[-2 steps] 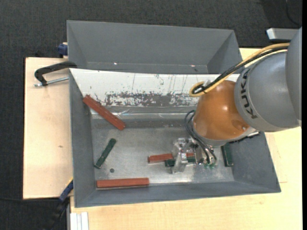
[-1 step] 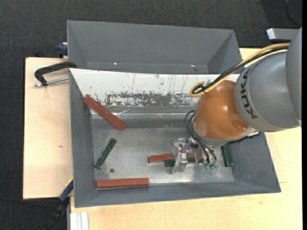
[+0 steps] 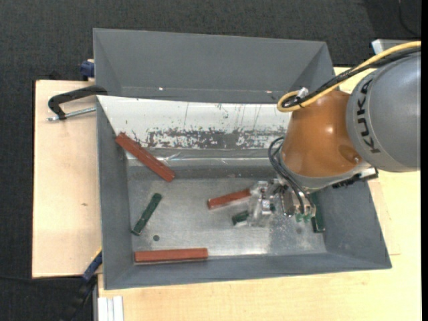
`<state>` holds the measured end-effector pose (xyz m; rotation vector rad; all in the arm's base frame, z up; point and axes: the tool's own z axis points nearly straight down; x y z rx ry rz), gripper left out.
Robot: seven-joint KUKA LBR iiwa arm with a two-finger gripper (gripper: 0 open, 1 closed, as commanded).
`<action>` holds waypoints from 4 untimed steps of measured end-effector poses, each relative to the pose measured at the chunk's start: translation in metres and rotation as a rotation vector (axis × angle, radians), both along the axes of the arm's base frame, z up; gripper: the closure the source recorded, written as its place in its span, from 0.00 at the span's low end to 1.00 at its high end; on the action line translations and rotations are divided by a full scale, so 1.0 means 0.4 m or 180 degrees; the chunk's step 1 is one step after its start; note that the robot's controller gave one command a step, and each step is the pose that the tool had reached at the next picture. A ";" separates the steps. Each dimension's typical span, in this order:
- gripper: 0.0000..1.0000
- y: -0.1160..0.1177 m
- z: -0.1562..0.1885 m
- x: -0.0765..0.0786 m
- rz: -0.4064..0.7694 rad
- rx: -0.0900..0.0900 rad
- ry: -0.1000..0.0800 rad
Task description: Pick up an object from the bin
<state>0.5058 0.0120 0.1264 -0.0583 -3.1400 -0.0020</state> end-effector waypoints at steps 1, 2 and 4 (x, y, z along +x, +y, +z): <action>1.00 0.049 0.092 0.060 -0.0067 0.0003 -0.0041; 0.00 0.087 0.003 0.121 -0.0221 0.0003 -0.0022; 1.00 0.027 -0.140 0.137 -0.0826 0.0000 -0.0003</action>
Offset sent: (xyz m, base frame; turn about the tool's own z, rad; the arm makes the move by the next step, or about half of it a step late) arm 0.0474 0.0336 0.0006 0.0706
